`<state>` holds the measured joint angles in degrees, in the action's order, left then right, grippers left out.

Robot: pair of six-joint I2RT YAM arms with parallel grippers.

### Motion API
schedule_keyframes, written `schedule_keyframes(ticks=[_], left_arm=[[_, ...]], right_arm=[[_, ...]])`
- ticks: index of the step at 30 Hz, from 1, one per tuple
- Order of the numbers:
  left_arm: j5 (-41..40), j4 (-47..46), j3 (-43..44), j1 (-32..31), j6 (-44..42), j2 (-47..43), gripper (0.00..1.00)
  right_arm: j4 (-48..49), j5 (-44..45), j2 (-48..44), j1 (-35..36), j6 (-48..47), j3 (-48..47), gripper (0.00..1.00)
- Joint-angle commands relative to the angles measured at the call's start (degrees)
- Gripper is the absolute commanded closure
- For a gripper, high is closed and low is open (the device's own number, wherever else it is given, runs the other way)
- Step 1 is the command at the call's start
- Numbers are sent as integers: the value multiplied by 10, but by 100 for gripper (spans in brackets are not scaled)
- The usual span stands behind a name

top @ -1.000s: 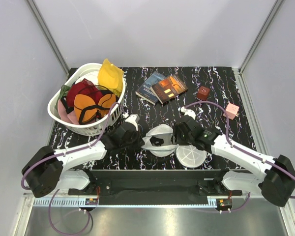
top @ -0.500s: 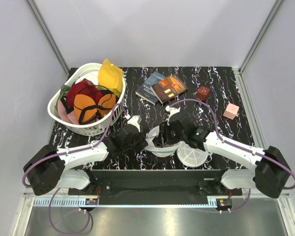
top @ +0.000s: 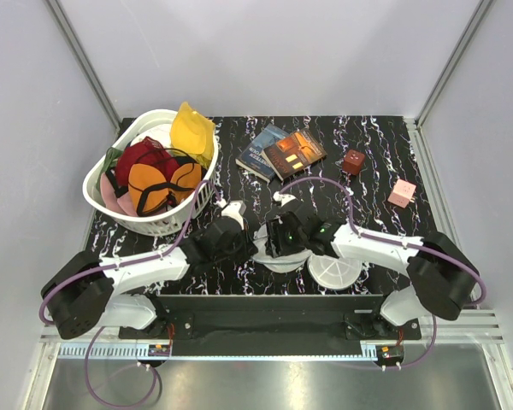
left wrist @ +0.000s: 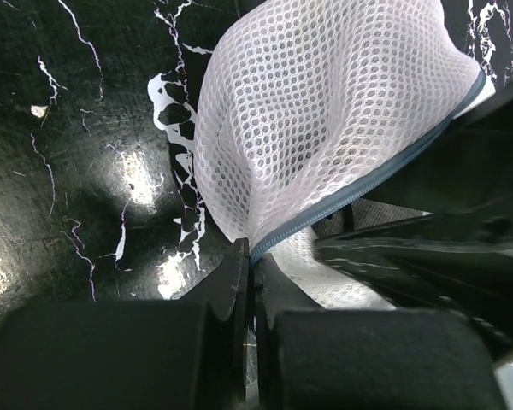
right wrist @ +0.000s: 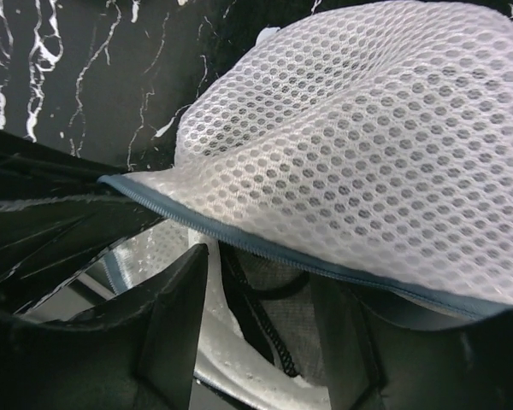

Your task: Unzip the laundry bag and remove the bra

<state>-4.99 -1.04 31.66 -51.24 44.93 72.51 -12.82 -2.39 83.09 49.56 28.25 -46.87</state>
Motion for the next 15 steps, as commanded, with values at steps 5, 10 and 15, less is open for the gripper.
schedule_keyframes(ticks=[5,10,15], left_arm=[[-19,-35,-8,-3,0,-11,100],[-23,-36,-14,-3,-2,-25,100],[-33,-32,-26,-3,0,-44,100]], right_arm=[[46,56,43,13,-10,-35,41],[50,77,53,13,0,-32,74],[52,81,12,13,1,-16,100]])
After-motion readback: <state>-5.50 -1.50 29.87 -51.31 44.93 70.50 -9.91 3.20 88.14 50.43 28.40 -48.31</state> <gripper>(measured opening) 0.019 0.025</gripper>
